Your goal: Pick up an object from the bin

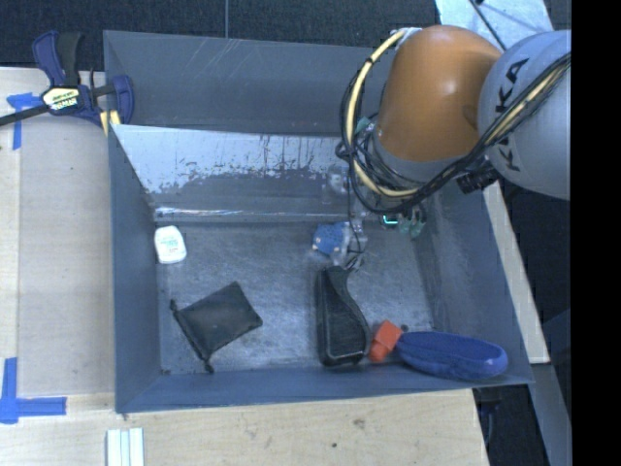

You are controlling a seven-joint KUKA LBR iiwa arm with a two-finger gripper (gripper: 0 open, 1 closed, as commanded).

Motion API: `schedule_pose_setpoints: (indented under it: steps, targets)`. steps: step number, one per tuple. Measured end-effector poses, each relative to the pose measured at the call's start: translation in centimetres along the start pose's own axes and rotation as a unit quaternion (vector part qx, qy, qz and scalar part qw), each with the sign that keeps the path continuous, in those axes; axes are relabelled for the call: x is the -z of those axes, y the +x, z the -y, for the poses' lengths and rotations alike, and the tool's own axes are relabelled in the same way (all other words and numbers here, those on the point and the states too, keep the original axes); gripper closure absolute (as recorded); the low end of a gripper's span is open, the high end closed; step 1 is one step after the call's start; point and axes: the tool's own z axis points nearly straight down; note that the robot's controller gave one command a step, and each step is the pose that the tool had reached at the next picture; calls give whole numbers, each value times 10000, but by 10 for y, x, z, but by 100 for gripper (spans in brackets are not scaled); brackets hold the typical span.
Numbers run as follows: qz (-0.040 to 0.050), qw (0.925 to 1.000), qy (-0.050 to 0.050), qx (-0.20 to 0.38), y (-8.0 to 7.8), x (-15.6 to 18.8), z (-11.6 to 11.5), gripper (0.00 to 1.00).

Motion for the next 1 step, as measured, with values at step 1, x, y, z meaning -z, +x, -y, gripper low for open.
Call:
schedule_pose_setpoints:
  steps: [1]
  targets:
    - [110,9987,4,492,-33,-117,34,0]
